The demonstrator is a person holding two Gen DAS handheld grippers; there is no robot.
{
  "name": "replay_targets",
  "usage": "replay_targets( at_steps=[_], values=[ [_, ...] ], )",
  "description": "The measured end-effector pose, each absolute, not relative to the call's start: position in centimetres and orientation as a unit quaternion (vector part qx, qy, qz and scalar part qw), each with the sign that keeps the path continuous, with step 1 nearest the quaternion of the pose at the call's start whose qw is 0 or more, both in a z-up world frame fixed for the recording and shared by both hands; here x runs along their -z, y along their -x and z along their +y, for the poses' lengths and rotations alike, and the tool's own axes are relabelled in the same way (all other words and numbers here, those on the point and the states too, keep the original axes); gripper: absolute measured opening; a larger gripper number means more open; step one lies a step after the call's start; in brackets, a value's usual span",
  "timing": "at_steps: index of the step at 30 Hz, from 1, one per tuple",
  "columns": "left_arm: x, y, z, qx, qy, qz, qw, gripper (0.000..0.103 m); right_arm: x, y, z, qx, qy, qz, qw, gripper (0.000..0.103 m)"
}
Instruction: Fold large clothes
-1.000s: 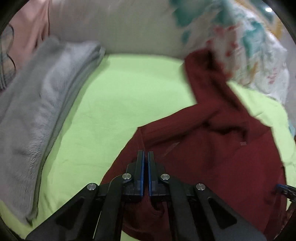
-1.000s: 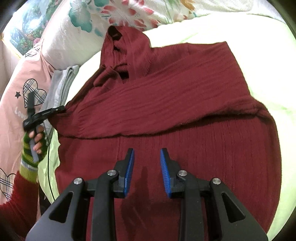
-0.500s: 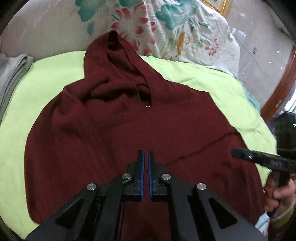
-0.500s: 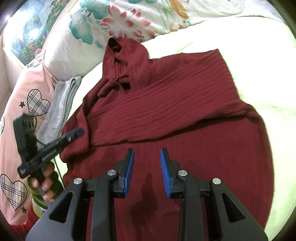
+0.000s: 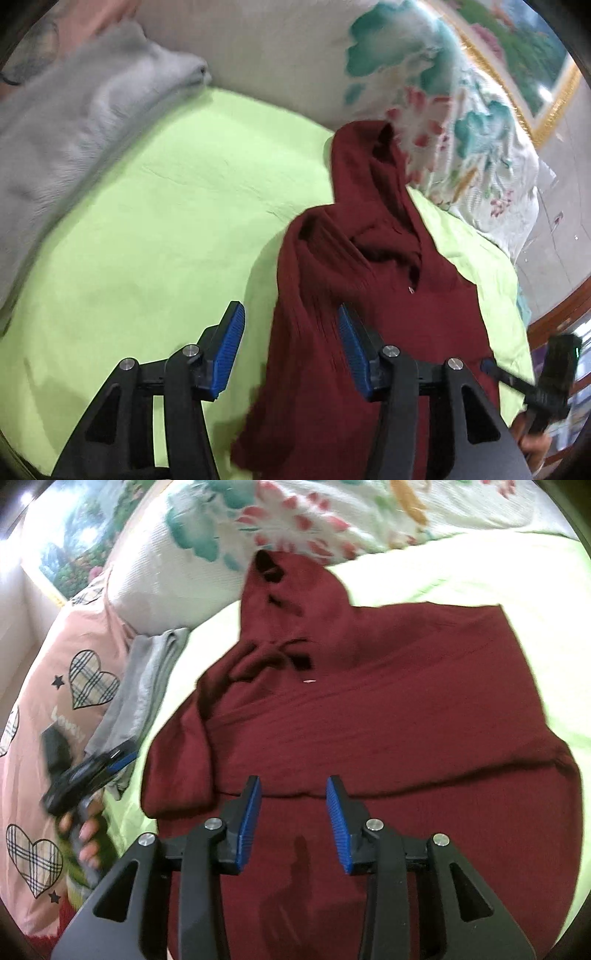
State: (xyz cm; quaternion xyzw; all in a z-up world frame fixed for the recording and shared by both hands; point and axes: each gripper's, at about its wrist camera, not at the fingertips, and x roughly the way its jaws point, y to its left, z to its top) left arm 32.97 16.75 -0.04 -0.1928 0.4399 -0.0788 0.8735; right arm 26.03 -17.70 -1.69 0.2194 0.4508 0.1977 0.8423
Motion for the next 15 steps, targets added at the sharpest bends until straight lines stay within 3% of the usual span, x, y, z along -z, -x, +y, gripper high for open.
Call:
replay_targets(
  at_steps=[5, 7, 10, 15],
  values=[
    [3.2, -39.5, 14.7, 0.078, 0.133, 0.499, 0.853, 0.05, 2.6, -25.5, -18.2, -0.191, -0.228, 0.462, 0.836, 0.038],
    [4.4, -40.8, 14.3, 0.061, 0.116, 0.513, 0.848, 0.005, 3.2, -25.3, -19.0, -0.179, -0.232, 0.47, 0.833, 0.038],
    [3.8, -39.9, 14.1, 0.034, 0.109, 0.486, 0.867, 0.002, 3.7, -24.9, -20.6, -0.165, -0.237, 0.472, 0.833, 0.038],
    [-3.1, -34.4, 10.4, 0.029, 0.09, 0.367, 0.925, 0.002, 4.1, -24.4, -22.9, -0.147, -0.257, 0.464, 0.835, 0.038]
  ],
)
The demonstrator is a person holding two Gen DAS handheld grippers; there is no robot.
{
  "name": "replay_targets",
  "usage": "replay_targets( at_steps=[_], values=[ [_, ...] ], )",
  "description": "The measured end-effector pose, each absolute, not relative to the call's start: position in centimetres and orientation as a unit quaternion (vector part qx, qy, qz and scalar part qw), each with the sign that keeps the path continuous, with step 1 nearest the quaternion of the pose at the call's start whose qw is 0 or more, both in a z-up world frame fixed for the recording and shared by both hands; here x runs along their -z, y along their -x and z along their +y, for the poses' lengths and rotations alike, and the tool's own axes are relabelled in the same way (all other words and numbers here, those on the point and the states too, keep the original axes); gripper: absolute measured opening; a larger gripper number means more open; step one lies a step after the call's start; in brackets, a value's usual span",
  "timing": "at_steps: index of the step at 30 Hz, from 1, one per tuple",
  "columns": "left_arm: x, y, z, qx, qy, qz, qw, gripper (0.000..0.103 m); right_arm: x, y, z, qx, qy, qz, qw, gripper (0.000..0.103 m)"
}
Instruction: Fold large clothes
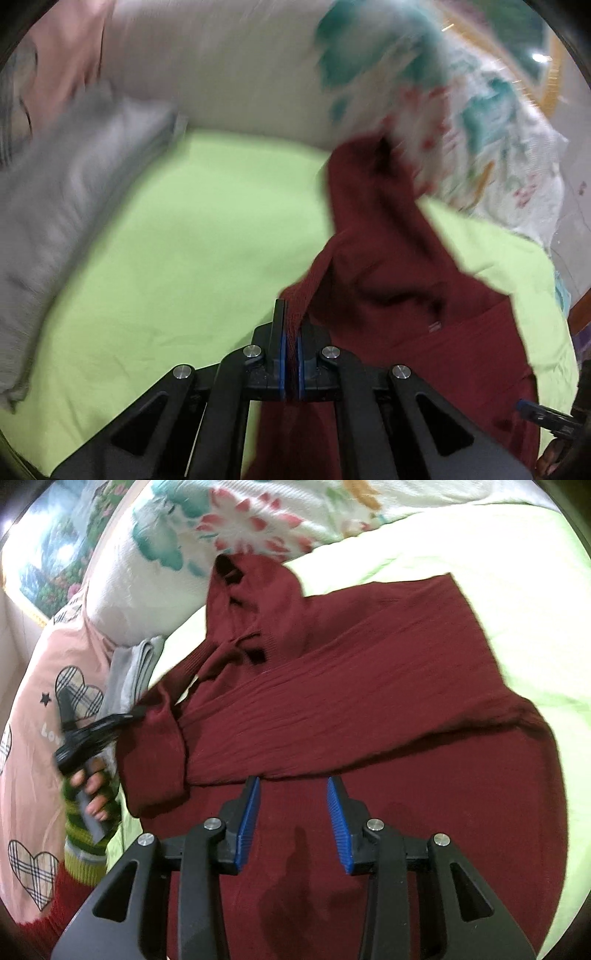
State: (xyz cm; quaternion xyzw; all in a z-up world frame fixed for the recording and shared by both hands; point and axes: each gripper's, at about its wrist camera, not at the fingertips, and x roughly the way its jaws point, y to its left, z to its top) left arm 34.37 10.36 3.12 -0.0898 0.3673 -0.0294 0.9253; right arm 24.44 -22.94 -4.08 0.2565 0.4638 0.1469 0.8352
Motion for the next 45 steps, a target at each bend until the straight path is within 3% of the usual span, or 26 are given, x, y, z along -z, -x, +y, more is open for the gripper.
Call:
replay_targets(
  at_steps=[3, 6, 11, 14, 17, 19, 20, 31, 38, 39, 41, 43, 45],
  values=[
    [-5.9, -31.8, 5.1, 0.071, 0.061, 0.32, 0.943, 0.002, 4.2, -24.1, -24.4, -0.132, -0.279, 0.453, 0.837, 0.038],
    [-5.4, -30.4, -1.5, 0.115, 0.015, 0.313, 0.943, 0.002, 4.3, -23.4, -26.4, -0.113, -0.307, 0.437, 0.838, 0.038],
    [1.2, -29.3, -10.7, 0.173, -0.069, 0.374, 0.909, 0.003, 4.7, -22.4, -29.3, -0.087, -0.336, 0.433, 0.832, 0.038],
    [4.3, -28.8, -12.8, 0.185, -0.105, 0.408, 0.888, 0.012, 4.6, -22.2, -30.0, -0.083, -0.333, 0.433, 0.834, 0.038],
    [4.9, -27.5, -11.5, 0.187, -0.09, 0.431, 0.878, 0.024, 4.5, -22.5, -29.8, -0.091, -0.33, 0.432, 0.834, 0.04],
    [4.3, -25.9, -9.3, 0.18, -0.077, 0.428, 0.883, 0.048, 4.6, -23.2, -29.1, -0.1, -0.327, 0.435, 0.833, 0.043],
    [3.7, -25.1, -8.3, 0.172, -0.076, 0.421, 0.887, 0.051, 4.6, -23.6, -28.6, -0.109, -0.322, 0.438, 0.833, 0.045],
    [3.0, -20.5, 7.7, 0.017, 0.013, 0.423, 0.906, 0.051, 2.9, -33.4, -17.7, -0.231, -0.205, 0.473, 0.825, 0.045],
    [5.3, -22.4, 9.2, 0.005, -0.002, 0.454, 0.891, 0.051, 4.0, -38.7, -10.3, -0.274, -0.085, 0.513, 0.809, 0.05],
    [5.3, -22.6, 9.2, 0.002, -0.002, 0.454, 0.891, 0.051, 4.1, -38.8, -9.7, -0.275, -0.077, 0.512, 0.81, 0.042],
    [5.7, -23.7, 8.9, -0.012, 0.002, 0.457, 0.889, 0.049, 3.9, -38.8, -9.2, -0.275, -0.072, 0.506, 0.815, 0.005],
    [5.9, -24.4, 9.3, -0.034, 0.016, 0.458, 0.888, 0.038, 2.3, -38.0, -10.8, -0.259, -0.104, 0.47, 0.838, 0.005],
    [6.0, -24.7, 9.9, -0.048, 0.033, 0.458, 0.887, 0.035, 0.1, -36.5, -14.0, -0.243, -0.161, 0.413, 0.863, 0.005]
  ],
)
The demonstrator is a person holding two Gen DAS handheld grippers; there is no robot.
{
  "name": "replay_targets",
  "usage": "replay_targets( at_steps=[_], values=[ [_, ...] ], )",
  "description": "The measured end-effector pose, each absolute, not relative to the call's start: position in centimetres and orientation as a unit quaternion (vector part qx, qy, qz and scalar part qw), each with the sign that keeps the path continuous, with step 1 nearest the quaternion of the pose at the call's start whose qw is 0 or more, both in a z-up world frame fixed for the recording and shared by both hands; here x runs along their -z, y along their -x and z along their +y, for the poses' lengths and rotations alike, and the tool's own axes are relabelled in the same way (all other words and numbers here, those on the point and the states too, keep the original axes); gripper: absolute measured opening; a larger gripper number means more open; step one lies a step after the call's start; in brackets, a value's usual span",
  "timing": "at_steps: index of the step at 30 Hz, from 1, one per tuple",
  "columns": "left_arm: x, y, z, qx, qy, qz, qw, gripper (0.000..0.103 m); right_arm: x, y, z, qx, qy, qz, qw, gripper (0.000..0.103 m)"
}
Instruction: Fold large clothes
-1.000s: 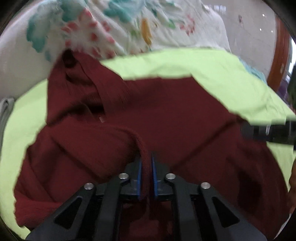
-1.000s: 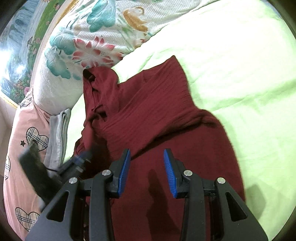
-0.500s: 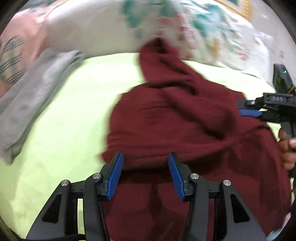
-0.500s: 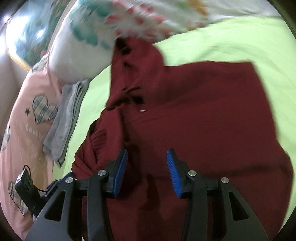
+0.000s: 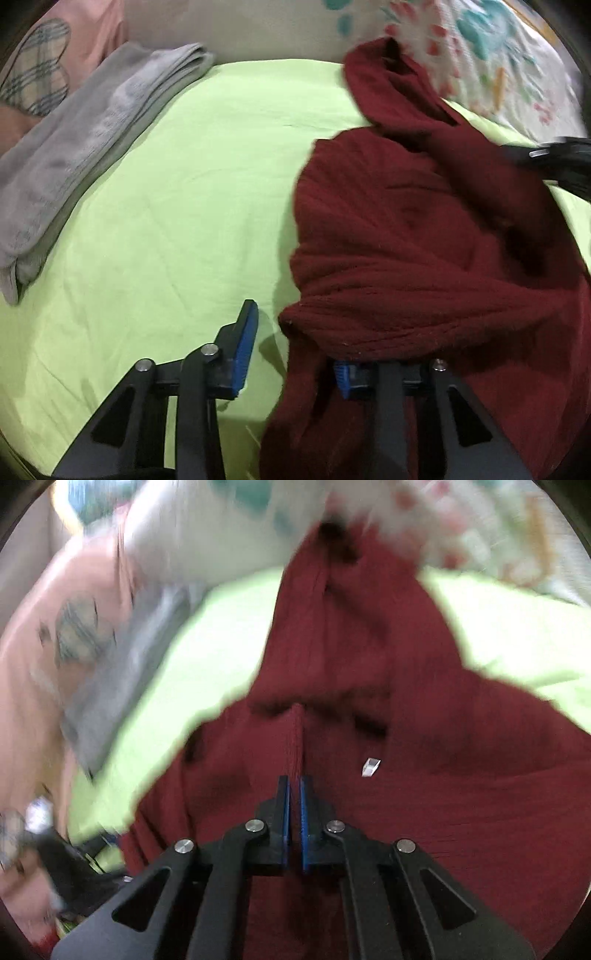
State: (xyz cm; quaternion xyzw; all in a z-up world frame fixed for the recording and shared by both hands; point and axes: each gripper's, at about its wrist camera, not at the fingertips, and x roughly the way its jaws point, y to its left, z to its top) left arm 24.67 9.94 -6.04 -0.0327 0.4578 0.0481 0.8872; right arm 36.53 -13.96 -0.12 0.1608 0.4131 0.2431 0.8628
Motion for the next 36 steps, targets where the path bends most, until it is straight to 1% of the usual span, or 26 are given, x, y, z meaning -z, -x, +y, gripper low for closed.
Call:
replay_targets(
  at_steps=[3, 5, 7, 10, 14, 16, 19, 21, 24, 25, 26, 27, 28, 29, 32, 36],
  values=[
    [6.0, -24.3, 9.5, -0.064, 0.031, 0.449, 0.891, 0.033, -1.6, -33.7, -20.1, -0.187, -0.233, 0.345, 0.89, 0.005],
    [6.1, -24.0, 9.2, -0.08, 0.024, 0.444, 0.892, 0.03, -0.7, -31.9, -23.8, -0.141, -0.278, 0.322, 0.894, 0.005],
    [6.0, -23.6, 9.1, -0.094, 0.031, 0.442, 0.891, 0.03, 1.2, -30.4, -26.1, -0.105, -0.306, 0.324, 0.889, 0.004],
    [6.1, -23.5, 9.0, -0.106, 0.037, 0.443, 0.889, 0.03, 4.7, -28.8, -27.4, -0.081, -0.321, 0.367, 0.87, 0.004],
    [6.1, -23.3, 9.5, -0.111, 0.049, 0.442, 0.889, 0.03, 6.9, -25.6, -27.3, -0.078, -0.311, 0.393, 0.862, 0.004],
    [6.2, -23.0, 9.9, -0.11, 0.061, 0.442, 0.888, 0.032, 7.2, -24.2, -27.5, -0.075, -0.314, 0.4, 0.858, 0.004],
    [6.2, -22.8, 10.1, -0.104, 0.066, 0.439, 0.89, 0.032, 7.7, -23.8, -27.8, -0.05, -0.301, 0.45, 0.839, 0.006],
    [6.3, -22.5, 10.2, -0.099, 0.065, 0.434, 0.893, 0.033, 6.5, -22.6, -27.8, -0.03, -0.289, 0.441, 0.849, 0.008],
    [6.4, -21.9, 10.6, -0.089, 0.081, 0.422, 0.898, 0.034, 2.7, -21.6, -25.6, -0.065, -0.247, 0.395, 0.883, 0.008],
    [6.5, -21.9, 10.8, -0.085, 0.088, 0.419, 0.9, 0.034, 1.5, -22.0, -24.2, -0.096, -0.236, 0.386, 0.886, 0.011],
    [6.6, -21.8, 11.1, -0.082, 0.096, 0.415, 0.901, 0.034, 0.7, -23.1, -22.4, -0.142, -0.226, 0.389, 0.882, 0.025],
    [6.7, -21.6, 11.2, -0.081, 0.101, 0.411, 0.902, 0.034, 0.4, -24.3, -20.7, -0.176, -0.216, 0.397, 0.874, 0.043],
    [6.7, -21.5, 11.3, -0.079, 0.106, 0.407, 0.904, 0.034, 0.2, -25.6, -18.6, -0.207, -0.203, 0.404, 0.867, 0.049],
    [6.7, -21.5, 11.3, -0.079, 0.108, 0.405, 0.904, 0.034, 0.2, -27.2, -16.0, -0.245, -0.183, 0.411, 0.859, 0.051],
    [6.7, -21.3, 11.4, -0.076, 0.113, 0.398, 0.907, 0.034, 1.4, -31.9, -9.0, -0.331, -0.146, 0.439, 0.822, 0.051],
    [7.0, -21.1, 11.9, -0.065, 0.131, 0.391, 0.909, 0.034, 4.1, -37.3, -1.3, -0.368, -0.086, 0.479, 0.792, 0.051]
  ],
)
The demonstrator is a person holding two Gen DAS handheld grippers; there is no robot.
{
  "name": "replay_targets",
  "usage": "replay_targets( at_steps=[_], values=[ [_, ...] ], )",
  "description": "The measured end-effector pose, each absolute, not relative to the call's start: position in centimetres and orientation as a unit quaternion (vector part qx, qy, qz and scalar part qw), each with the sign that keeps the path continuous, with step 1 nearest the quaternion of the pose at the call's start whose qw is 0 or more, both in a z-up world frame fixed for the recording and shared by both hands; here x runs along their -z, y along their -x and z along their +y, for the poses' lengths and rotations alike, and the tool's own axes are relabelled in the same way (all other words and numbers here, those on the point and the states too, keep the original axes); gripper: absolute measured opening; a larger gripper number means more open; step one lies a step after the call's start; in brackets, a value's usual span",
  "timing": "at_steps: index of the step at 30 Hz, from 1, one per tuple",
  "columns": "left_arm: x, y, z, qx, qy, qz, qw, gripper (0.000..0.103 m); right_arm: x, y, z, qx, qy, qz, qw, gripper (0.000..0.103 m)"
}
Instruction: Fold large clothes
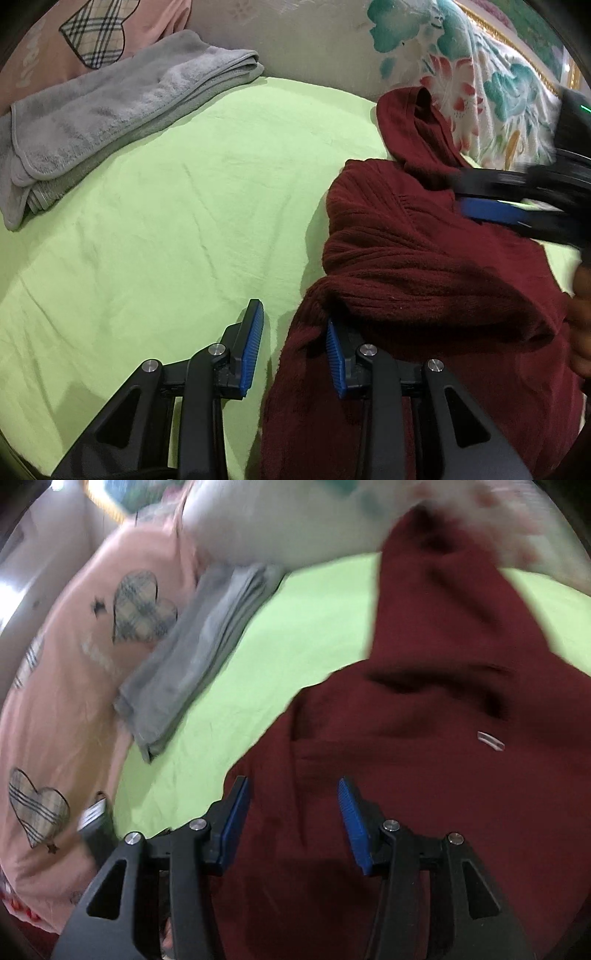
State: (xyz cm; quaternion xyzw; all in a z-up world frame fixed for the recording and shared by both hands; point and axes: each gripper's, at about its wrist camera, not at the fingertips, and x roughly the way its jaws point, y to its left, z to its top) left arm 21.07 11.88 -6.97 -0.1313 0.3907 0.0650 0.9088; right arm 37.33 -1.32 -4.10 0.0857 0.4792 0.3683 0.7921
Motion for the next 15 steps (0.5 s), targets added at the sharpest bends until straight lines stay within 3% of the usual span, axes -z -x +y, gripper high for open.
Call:
replay_targets(
  at_steps=[4, 5, 6, 8, 9, 15],
  values=[
    [7.2, -21.2, 12.4, -0.048, 0.15, 0.385, 0.91, 0.034, 6.5, -39.2, 3.1, -0.391, -0.033, 0.508, 0.767, 0.051],
    [7.2, -21.2, 12.4, -0.045, 0.15, 0.384, 0.91, 0.034, 6.8, -39.4, 3.7, -0.39, -0.021, 0.512, 0.765, 0.037],
    [7.2, -21.3, 12.3, -0.042, 0.151, 0.382, 0.911, 0.033, 6.9, -39.8, 4.1, -0.394, -0.02, 0.514, 0.762, 0.005],
    [7.2, -21.2, 12.3, -0.032, 0.153, 0.373, 0.914, 0.021, 6.2, -40.8, 4.2, -0.405, -0.047, 0.504, 0.761, 0.003],
    [7.2, -21.1, 12.2, -0.025, 0.157, 0.37, 0.915, 0.01, 5.7, -41.4, 4.3, -0.41, -0.064, 0.493, 0.765, 0.003],
    [6.6, -20.4, 12.7, -0.03, 0.17, 0.349, 0.921, 0.004, 3.9, -43.4, 7.5, -0.406, -0.092, 0.44, 0.796, 0.003]
  ],
)
